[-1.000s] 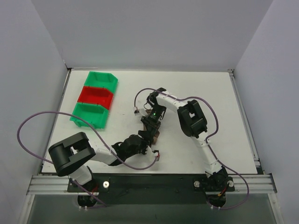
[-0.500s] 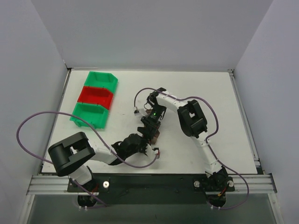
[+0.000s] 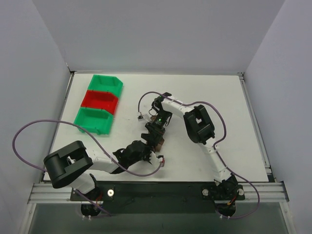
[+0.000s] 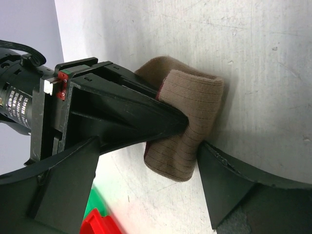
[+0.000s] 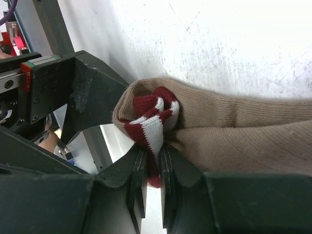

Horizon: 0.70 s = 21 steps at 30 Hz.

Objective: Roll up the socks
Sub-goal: Roll the sock at the center of the board.

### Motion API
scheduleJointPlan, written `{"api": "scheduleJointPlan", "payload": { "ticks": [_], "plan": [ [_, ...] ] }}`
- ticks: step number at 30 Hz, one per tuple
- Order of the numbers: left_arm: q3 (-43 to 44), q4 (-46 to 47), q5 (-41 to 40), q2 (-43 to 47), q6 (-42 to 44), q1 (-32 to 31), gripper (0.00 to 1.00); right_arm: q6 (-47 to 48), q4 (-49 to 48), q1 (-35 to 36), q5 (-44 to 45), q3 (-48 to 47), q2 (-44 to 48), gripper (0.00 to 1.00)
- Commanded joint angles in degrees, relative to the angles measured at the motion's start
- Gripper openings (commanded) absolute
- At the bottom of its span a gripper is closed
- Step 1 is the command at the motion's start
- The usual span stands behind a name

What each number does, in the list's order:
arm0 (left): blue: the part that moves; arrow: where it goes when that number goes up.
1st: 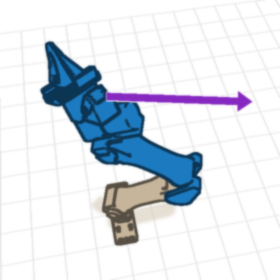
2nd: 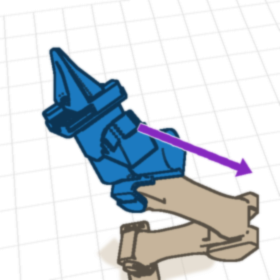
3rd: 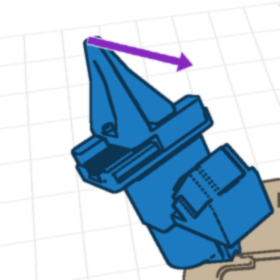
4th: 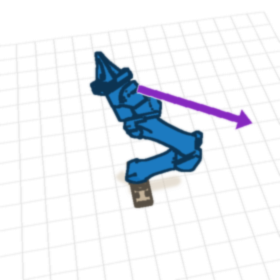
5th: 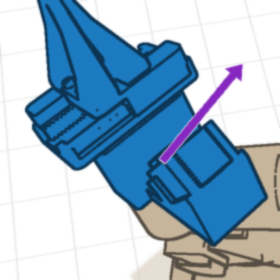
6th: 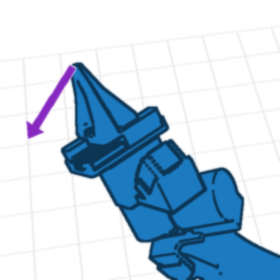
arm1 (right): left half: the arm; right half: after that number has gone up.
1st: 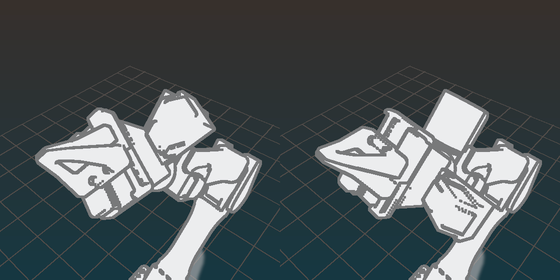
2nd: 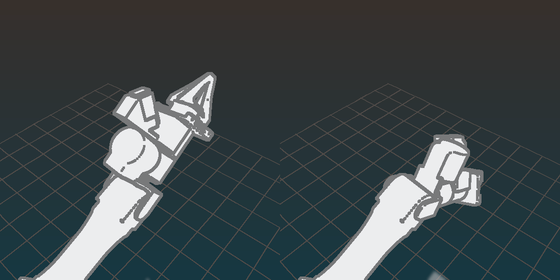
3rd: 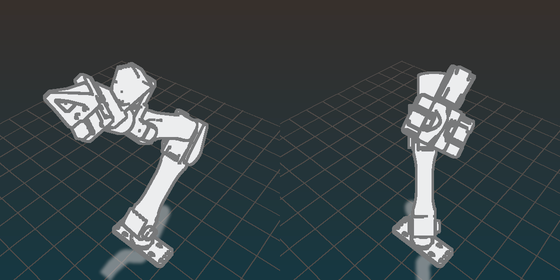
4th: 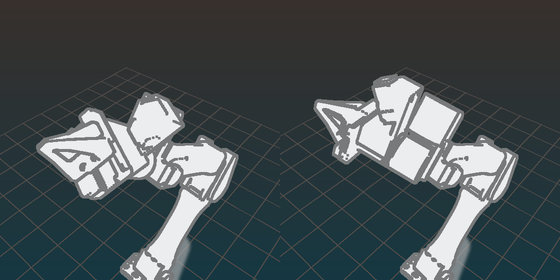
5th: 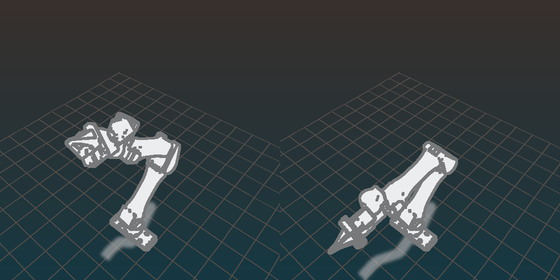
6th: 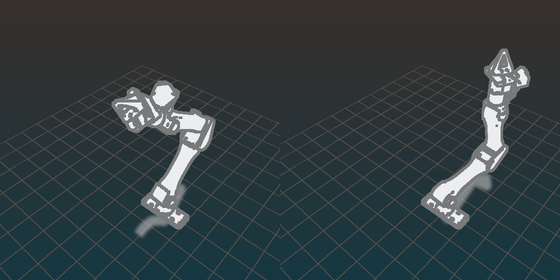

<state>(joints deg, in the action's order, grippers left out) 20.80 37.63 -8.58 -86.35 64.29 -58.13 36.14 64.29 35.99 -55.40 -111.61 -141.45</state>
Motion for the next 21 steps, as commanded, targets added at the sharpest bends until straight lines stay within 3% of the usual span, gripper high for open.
{"api": "scheduleJointPlan", "payload": {
  "ticks": [1,9,16,21],
  "plan": [
    [-2.4,-8.3,-2.3,4.1,-5.6,1.4,0.90,-1.1,4.2,-0.9,-0.1,-3.0,-1.0,0.01],
    [-2.3,-13.7,3.2,13.1,-11.7,3.1,0.94,-4.3,2.0,-2.1,2.7,-2.7,-2.7,0.02],
    [-1.6,-12.3,3.5,7.0,-9.9,4.3,0.93,-3.9,2.0,-2.1,2.4,-2.4,-1.7,0.02],
    [2.1,-12.8,3.6,1.6,-9.1,4.9,0.81,-3.7,2.1,-2.1,2.3,-2.1,-1.6,0.02]
  ]
}}
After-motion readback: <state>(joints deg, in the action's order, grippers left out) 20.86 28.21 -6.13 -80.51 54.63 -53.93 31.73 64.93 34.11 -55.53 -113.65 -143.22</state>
